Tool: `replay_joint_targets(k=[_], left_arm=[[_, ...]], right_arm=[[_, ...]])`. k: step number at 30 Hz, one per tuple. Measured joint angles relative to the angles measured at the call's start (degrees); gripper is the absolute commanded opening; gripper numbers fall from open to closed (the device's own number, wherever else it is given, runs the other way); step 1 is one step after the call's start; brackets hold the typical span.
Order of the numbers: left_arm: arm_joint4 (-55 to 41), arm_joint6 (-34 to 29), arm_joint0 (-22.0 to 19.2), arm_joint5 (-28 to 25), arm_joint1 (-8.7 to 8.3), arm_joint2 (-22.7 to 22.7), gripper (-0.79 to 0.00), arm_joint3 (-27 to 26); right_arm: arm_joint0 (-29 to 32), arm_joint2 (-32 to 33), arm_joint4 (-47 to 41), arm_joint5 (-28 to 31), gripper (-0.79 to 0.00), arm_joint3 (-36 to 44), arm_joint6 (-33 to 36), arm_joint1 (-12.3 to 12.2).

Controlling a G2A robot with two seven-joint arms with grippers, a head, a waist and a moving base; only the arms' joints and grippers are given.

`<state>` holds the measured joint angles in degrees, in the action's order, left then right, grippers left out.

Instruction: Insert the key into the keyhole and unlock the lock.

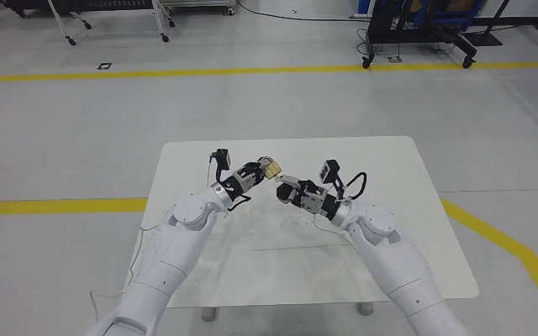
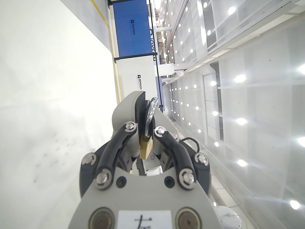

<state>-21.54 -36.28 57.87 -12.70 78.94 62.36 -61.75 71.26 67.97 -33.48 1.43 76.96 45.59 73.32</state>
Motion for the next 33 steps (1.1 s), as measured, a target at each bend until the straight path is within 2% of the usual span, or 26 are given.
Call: replay_joint_targets(k=[11,16,21,23,24,29,33], left_arm=[[-0.5,-1.6,-0.5,1.0,0.09,-0.1,-0.785,0.7],[-0.4,-1.9,-0.7,1.0,0.10,-0.1,-0.785,0.8],[-0.1,-2.7,-0.8,0.5,0.09,-0.2,-0.785,0.9],[0.0,-3.0,-0.8,0.3,0.08,-0.2,-0.785,0.9],[0.1,-3.1,-0.8,0.2,0.08,-0.2,-0.785,0.9],[0.2,-3.6,-0.7,-0.9,0.06,-0.1,-0.785,0.7],[1.4,-2.9,-0.3,-4.4,-0.03,0.1,-0.785,0.0]], right_arm=[[-2.7,-1.9,-1.0,0.8,-0.545,-4.5,-0.1,0.6],[-3.2,-1.9,-2.5,1.0,-0.653,-5.8,0.3,0.7],[-3.8,-1.8,-5.4,0.5,-0.708,-7.4,2.0,0.9],[-4.0,-1.8,-6.3,0.3,-0.776,-7.9,2.4,1.0],[-4.1,-1.9,-6.9,0.1,-0.785,-8.2,2.7,1.0],[-4.5,-1.7,-9.9,-1.1,-0.785,-9.3,3.5,1.2],[-4.7,-1.4,-13.9,-3.0,-0.785,-10.3,4.7,1.4]])
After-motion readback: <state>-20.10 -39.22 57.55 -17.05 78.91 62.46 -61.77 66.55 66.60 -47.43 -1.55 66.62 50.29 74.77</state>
